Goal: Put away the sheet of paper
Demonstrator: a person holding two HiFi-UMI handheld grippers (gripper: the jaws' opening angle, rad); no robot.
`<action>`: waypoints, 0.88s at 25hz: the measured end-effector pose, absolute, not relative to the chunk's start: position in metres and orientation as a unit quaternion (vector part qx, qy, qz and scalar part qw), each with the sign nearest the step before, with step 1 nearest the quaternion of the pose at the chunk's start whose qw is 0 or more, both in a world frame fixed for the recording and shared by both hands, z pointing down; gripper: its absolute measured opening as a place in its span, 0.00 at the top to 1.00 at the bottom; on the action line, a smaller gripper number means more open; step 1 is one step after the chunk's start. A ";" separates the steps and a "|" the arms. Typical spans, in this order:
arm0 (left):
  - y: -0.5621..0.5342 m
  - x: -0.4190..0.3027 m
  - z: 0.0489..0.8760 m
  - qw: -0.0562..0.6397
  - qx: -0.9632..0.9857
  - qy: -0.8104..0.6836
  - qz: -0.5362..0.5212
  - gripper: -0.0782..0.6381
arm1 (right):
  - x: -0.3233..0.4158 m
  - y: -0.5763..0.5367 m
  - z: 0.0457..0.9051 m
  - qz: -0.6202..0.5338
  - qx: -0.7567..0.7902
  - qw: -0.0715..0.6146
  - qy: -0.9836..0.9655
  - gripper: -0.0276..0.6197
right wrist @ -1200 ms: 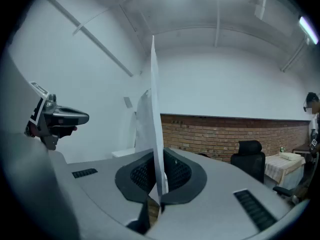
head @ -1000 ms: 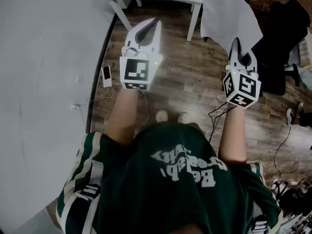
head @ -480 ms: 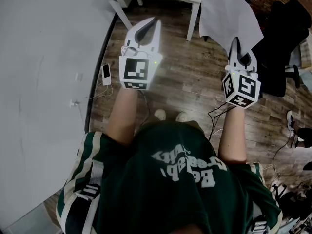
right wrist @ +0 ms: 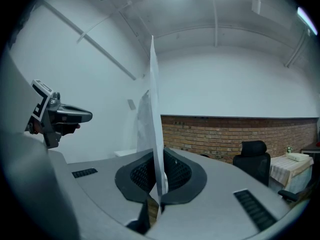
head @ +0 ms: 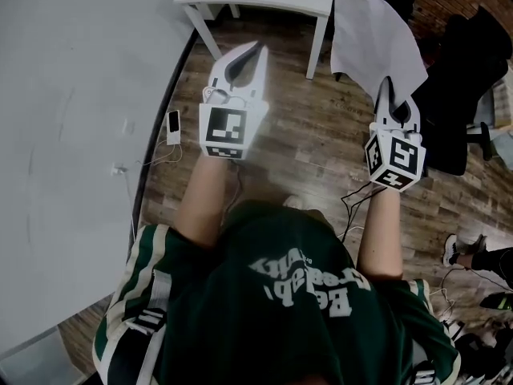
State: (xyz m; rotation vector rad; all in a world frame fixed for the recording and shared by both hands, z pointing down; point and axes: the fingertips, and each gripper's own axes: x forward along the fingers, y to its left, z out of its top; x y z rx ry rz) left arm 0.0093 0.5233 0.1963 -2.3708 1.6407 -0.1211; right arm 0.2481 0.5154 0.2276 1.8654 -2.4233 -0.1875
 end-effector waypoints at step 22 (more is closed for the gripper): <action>0.358 -0.023 0.208 0.121 -0.830 0.544 -0.034 0.89 | 0.215 0.365 0.241 -0.066 0.619 0.069 -0.780 0.97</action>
